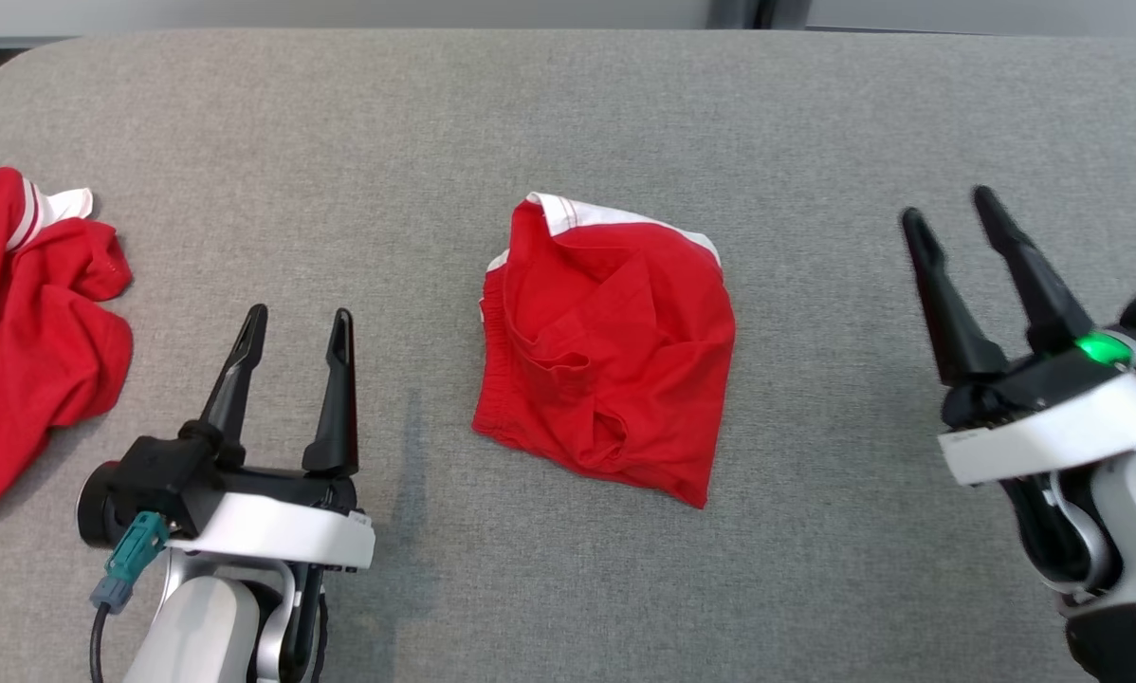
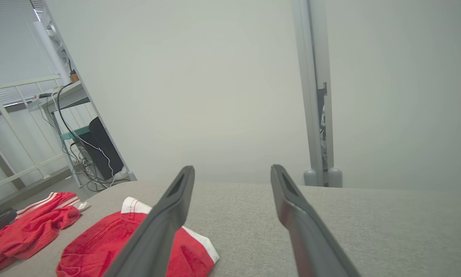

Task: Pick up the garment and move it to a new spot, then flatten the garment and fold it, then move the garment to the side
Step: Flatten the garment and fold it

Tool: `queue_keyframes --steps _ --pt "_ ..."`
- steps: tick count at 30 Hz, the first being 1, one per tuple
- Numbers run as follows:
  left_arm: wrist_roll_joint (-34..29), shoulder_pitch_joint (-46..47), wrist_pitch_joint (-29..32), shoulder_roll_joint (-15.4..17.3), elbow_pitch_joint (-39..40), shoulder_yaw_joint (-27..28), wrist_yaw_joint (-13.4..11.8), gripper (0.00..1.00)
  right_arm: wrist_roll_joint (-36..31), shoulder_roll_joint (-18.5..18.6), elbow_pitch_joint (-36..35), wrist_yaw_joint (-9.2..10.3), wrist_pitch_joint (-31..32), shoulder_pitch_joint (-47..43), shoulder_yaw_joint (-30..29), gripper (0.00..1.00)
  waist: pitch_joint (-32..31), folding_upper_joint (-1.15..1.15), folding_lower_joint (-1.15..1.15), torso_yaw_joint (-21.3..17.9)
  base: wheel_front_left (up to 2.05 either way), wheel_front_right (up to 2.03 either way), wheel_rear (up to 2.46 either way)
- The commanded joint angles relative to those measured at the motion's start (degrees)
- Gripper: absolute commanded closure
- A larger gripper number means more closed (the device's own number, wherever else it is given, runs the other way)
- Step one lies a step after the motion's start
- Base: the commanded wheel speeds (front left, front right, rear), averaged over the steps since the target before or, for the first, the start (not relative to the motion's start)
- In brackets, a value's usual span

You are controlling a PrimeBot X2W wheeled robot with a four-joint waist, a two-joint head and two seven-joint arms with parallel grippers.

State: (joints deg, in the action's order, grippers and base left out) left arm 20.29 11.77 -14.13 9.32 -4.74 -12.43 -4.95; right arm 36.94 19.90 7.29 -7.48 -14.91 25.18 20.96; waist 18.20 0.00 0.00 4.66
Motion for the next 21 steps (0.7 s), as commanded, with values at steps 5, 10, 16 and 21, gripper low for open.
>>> queue_keyframes --steps 5,10,16,21 --pt "0.29 -1.65 0.66 1.20 0.79 0.41 -0.69 0.00 -6.68 -1.44 -1.33 -0.03 -0.27 -6.51 -9.19 0.00 -1.21 0.00 0.00 -1.56 0.00 0.00 0.00" --pt "0.31 -2.54 1.28 1.96 1.68 0.50 -1.08 0.00 -11.70 -3.94 -3.77 -0.02 0.19 -12.11 -16.67 0.00 -1.80 0.00 0.00 -2.44 0.00 0.00 0.00" --pt "0.42 -3.09 1.96 2.32 2.32 0.38 -1.30 0.00 -14.62 -6.43 -6.39 -0.02 2.04 -16.23 -21.45 0.00 -2.14 0.00 0.00 -2.94 0.00 0.00 0.00" --pt "0.56 -3.63 2.36 2.66 2.67 0.12 -1.57 0.00 -15.66 -7.47 -7.75 -0.03 3.33 -17.54 -22.52 0.00 -2.47 0.00 0.00 -2.92 0.00 0.00 0.00"
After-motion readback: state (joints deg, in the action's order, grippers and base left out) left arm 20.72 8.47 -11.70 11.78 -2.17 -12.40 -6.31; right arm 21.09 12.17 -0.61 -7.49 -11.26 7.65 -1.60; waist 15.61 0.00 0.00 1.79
